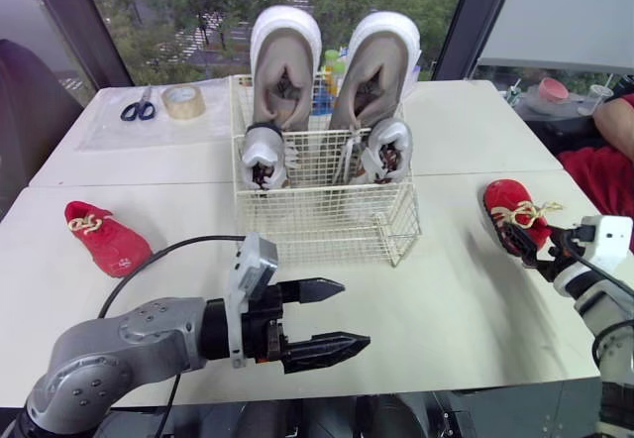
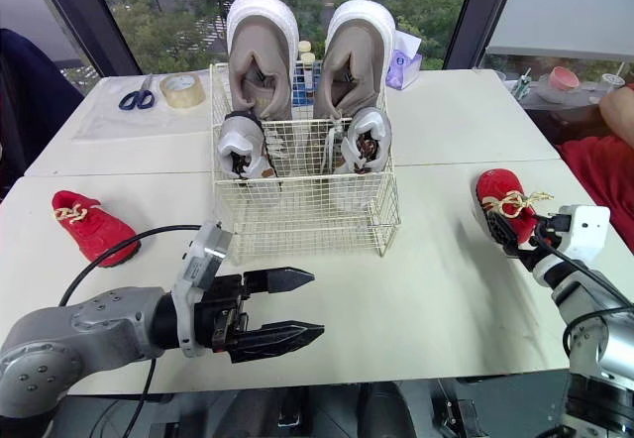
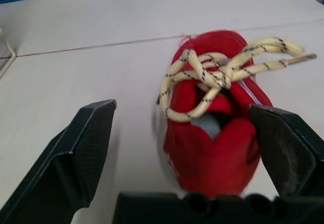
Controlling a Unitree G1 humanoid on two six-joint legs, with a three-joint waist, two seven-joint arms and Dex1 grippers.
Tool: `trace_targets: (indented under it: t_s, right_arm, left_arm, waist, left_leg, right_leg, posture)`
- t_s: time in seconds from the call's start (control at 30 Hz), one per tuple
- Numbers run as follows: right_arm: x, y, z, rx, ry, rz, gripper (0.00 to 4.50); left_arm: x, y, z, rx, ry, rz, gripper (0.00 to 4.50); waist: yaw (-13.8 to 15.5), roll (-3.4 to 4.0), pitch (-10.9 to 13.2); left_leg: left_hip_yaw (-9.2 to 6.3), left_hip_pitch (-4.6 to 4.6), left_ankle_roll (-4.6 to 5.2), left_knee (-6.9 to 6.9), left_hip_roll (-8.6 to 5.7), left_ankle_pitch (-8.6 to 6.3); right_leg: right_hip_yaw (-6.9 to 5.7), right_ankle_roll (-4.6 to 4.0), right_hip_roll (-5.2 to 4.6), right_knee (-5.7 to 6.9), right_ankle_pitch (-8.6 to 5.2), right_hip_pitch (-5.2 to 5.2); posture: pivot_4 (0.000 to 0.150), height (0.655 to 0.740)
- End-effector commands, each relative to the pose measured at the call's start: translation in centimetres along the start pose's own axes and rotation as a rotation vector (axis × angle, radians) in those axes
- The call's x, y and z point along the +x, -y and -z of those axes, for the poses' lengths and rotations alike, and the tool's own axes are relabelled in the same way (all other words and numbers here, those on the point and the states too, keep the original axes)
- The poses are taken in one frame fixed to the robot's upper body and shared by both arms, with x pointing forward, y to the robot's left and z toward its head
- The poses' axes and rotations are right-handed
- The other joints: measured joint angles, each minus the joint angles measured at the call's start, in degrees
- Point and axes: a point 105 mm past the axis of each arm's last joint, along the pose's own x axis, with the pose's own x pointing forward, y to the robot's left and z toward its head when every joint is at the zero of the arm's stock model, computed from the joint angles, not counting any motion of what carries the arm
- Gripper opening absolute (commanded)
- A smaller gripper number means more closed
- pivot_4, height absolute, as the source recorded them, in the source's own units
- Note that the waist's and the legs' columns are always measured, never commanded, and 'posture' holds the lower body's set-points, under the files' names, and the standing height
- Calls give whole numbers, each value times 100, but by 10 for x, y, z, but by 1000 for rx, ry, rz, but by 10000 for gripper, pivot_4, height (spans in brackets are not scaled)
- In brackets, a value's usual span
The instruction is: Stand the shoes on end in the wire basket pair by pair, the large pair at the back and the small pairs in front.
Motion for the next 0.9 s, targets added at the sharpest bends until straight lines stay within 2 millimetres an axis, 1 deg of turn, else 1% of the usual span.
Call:
trace_targets:
  t_s: [0.03,0.1,0.17,0.2,0.23,0.27,0.3,0.33,0.37,0.47,0.53,0.57,0.6,0.63,0.67,0.73,0.77,0.8,0.83,0.87,0.9]
  right_arm:
    - [11,16,20,-2,-45,71,45000]
    - [16,23,28,-8,-57,103,45000]
    - [20,25,35,-37,-71,117,39711]
    - [21,26,37,-42,-73,116,36887]
    - [22,25,39,-56,-75,115,31898]
    - [22,24,40,-64,-72,112,27977]
    - [23,24,40,-67,-70,110,22620]
    - [23,23,40,-76,-67,106,19640]
    - [23,22,40,-74,-60,106,18305]
    - [24,19,35,-79,-28,99,18012]
    - [24,15,22,-93,28,89,18012]
    - [23,14,6,-100,82,90,18012]
    - [22,13,-18,-111,160,94,18012]
    - [21,13,-46,-120,242,99,18012]
    - [18,9,-79,-138,333,92,18012]
    - [12,-10,-138,-187,484,31,18012]
    - [9,-25,-164,-212,546,-21,18012]
    - [2,-52,-205,-260,641,-125,18012]
    - [-6,-72,-230,-296,700,-195,18012]
    - [-13,-90,-248,-330,744,-259,18012]
    - [-20,-107,-261,-361,780,-322,18012]
  left_arm:
    - [0,4,-2,34,0,13,43499]
    - [-1,4,-3,41,-5,6,43499]
    - [-3,3,-3,47,-16,-3,45000]
    - [-4,3,-3,50,-21,-5,45000]
    - [-5,3,-3,51,-22,-8,45000]
    - [-5,3,-4,51,-21,-11,45000]
    - [-6,2,-4,52,-20,-13,45000]
    - [-6,2,-5,53,-19,-15,45000]
    - [-7,2,-5,54,-20,-16,45000]
    - [-11,2,-9,56,-15,-11,45000]
    - [-19,2,-19,54,12,-5,45000]
    - [-27,1,-29,54,33,-4,45000]
    - [-37,1,-43,47,70,4,45000]
    - [-48,-1,-60,47,117,6,45000]
    - [-59,-4,-81,53,182,4,45000]
    - [-78,-11,-122,91,305,-5,45000]
    - [-85,-14,-141,114,360,-7,45000]
    - [-88,-22,-168,157,452,-20,45000]
    - [-91,-26,-187,179,511,-26,45000]
    - [-93,-34,-206,193,585,-51,45000]
    - [-95,-41,-223,192,652,-70,45000]
  waist:
    - [-14,-4,-4]
    - [-48,-12,-11]
    - [-38,-4,-12]
    - [-45,4,-13]
    - [-60,5,-15]
    - [-71,4,-15]
    - [-86,3,-15]
    - [-102,3,-15]
    - [-113,3,-15]
    - [-122,3,-15]
    - [-124,4,-15]
    - [-124,6,-14]
    - [-130,10,-11]
    - [-137,24,-4]
    - [-138,39,4]
    - [-140,76,25]
    - [-141,90,32]
    - [-139,98,34]
    - [-134,101,37]
    - [-125,98,38]
    - [-120,83,31]
  left_leg:
    - [0,2,0,1,0,0]
    - [0,4,-2,4,0,-1]
    - [-2,3,-3,4,0,-1]
    - [-1,1,0,4,0,1]
    - [0,2,-1,4,0,3]
    - [0,2,-8,4,0,9]
    - [-1,2,-27,4,0,21]
    - [-2,3,-27,4,0,21]
    - [-2,4,-28,4,0,20]
    - [-3,4,-29,4,0,19]
    - [-3,3,-30,4,0,18]
    - [-3,3,-31,4,1,18]
    - [-4,1,-35,3,1,16]
    - [-3,-2,-39,3,2,15]
    - [-3,-6,-41,3,3,16]
    - [-1,-9,-42,4,2,17]
    - [1,-10,-41,4,0,18]
    - [2,-10,-31,4,-1,23]
    - [2,-6,-29,4,-1,24]
    - [2,-8,-28,2,-2,25]
    - [-2,-6,-30,-3,2,28]
  right_leg:
    - [0,0,0,0,0,3]
    - [0,0,1,-1,0,7]
    - [-1,0,1,-2,0,7]
    - [-1,0,1,-1,0,6]
    - [1,0,1,-1,0,6]
    - [1,0,1,-2,0,7]
    - [0,1,1,-3,0,9]
    - [0,1,1,-3,0,11]
    - [0,1,1,-4,0,13]
    - [0,1,1,-5,0,13]
    - [0,1,1,-5,0,10]
    - [0,1,1,-4,0,9]
    - [0,1,1,-3,0,6]
    - [0,1,1,-1,0,-1]
    - [1,1,0,0,0,-9]
    - [2,2,0,3,1,-16]
    - [3,5,0,3,0,-19]
    - [3,15,0,3,-6,-20]
    - [3,18,1,6,-7,-16]
    - [3,20,5,9,-8,-19]
    - [3,28,12,9,6,-15]
  posture:
    - [1500,7400]
    - [1500,7400]
    - [1500,7400]
    - [1500,7400]
    - [1500,7400]
    - [1500,7400]
    - [1500,7400]
    - [1500,7400]
    - [1500,7400]
    - [1500,7400]
    - [1500,7400]
    - [1500,7400]
    - [1500,7400]
    - [1500,7400]
    - [1500,7400]
    - [1500,7400]
    - [1500,7400]
    - [1500,7400]
    - [1500,7400]
    - [1500,7400]
    - [1500,7400]
